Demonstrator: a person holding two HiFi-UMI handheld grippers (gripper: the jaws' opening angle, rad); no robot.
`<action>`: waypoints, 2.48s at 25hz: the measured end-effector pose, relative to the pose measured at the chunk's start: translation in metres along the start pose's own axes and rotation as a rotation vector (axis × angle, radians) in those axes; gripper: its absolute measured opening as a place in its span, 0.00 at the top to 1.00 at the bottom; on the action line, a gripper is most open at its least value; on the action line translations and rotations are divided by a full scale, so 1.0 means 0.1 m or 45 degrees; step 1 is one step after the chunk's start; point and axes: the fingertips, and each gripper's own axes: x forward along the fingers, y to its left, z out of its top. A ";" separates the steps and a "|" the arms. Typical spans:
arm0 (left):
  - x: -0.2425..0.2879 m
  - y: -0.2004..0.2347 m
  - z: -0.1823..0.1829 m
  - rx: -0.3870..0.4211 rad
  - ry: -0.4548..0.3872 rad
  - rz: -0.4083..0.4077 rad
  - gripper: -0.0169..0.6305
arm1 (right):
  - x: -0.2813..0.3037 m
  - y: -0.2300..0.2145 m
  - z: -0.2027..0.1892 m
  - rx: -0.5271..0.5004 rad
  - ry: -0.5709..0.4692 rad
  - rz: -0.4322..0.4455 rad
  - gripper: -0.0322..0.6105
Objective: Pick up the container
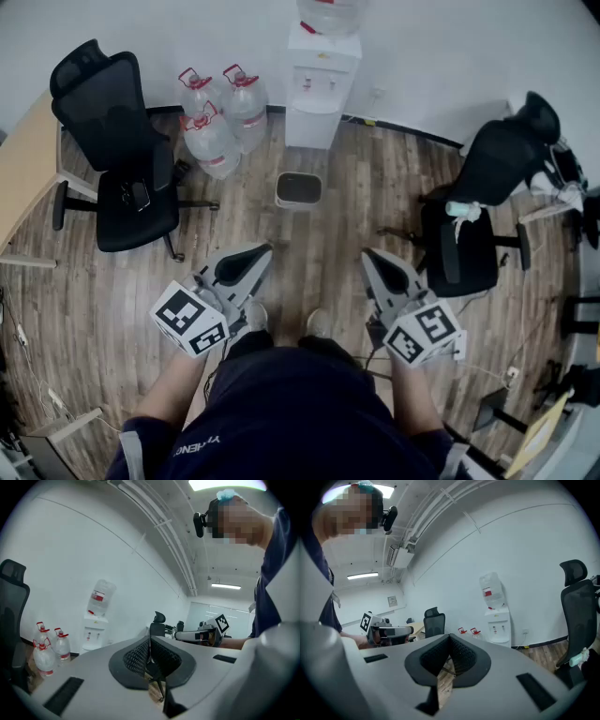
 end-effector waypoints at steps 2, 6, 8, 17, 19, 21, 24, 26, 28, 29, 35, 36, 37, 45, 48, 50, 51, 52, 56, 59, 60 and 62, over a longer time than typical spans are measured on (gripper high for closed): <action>0.05 -0.02 -0.01 0.002 0.000 0.002 0.93 | -0.02 -0.05 0.00 -0.002 -0.003 0.005 0.93; 0.15 -0.14 -0.03 0.010 -0.002 0.012 0.93 | -0.12 -0.14 0.02 -0.008 -0.011 0.019 0.93; 0.20 -0.22 -0.04 0.018 -0.007 0.022 0.93 | -0.20 -0.19 0.02 -0.014 -0.018 0.030 0.93; 0.41 -0.65 -0.18 0.021 -0.042 0.109 0.93 | -0.62 -0.49 -0.04 0.008 -0.005 0.115 0.93; 0.43 -0.70 -0.25 0.009 -0.035 0.130 0.93 | -0.66 -0.56 -0.08 0.018 0.012 0.129 0.93; 0.45 -0.70 -0.30 0.001 -0.020 0.148 0.93 | -0.68 -0.63 -0.12 0.035 0.024 0.134 0.93; 0.49 -0.60 -0.33 -0.008 -0.009 0.171 0.93 | -0.62 -0.72 -0.16 0.050 0.035 0.136 0.93; 0.56 -0.48 -0.34 -0.018 -0.007 0.179 0.93 | -0.52 -0.80 -0.17 0.051 0.049 0.137 0.93; 0.67 -0.33 -0.35 -0.035 0.004 0.175 0.93 | -0.41 -0.89 -0.17 0.058 0.065 0.129 0.93; 0.74 -0.24 -0.36 -0.044 0.012 0.168 0.93 | -0.34 -0.95 -0.16 0.064 0.072 0.121 0.93; 1.25 0.57 -0.34 -0.096 0.054 0.117 0.93 | 0.39 -1.38 -0.15 0.105 0.123 0.070 0.93; 1.34 0.74 -0.33 -0.105 0.066 0.110 0.93 | 0.55 -1.46 -0.14 0.113 0.136 0.061 0.93; 1.42 0.92 -0.32 -0.111 0.081 0.103 0.93 | 0.73 -1.54 -0.13 0.118 0.152 0.050 0.93; 1.82 2.53 -0.29 -0.172 0.217 0.084 0.93 | 2.16 -2.08 0.00 0.131 0.289 -0.052 0.93; 1.93 3.07 -0.30 -0.187 0.255 0.083 0.93 | 2.60 -2.26 -0.02 0.147 0.340 -0.094 0.93; 2.01 3.39 -0.34 -0.195 0.278 0.094 0.93 | 2.86 -2.38 -0.06 0.150 0.371 -0.116 0.93; 2.04 3.53 -0.37 -0.199 0.293 0.102 0.93 | 2.97 -2.44 -0.08 0.151 0.386 -0.125 0.93; 2.08 3.66 -0.42 -0.205 0.311 0.111 0.93 | 3.08 -2.50 -0.11 0.155 0.403 -0.132 0.93; 2.20 4.07 -0.68 -0.239 0.387 0.151 0.93 | 3.44 -2.75 -0.29 0.162 0.477 -0.147 0.93; 2.26 4.30 -0.97 -0.264 0.448 0.189 0.93 | 3.67 -2.96 -0.50 0.154 0.543 -0.151 0.93; 2.30 4.37 -1.08 -0.268 0.470 0.201 0.93 | 3.75 -3.04 -0.59 0.153 0.564 -0.152 0.93; 2.38 4.50 -1.35 -0.270 0.519 0.225 0.93 | 3.92 -3.21 -0.83 0.155 0.610 -0.152 0.93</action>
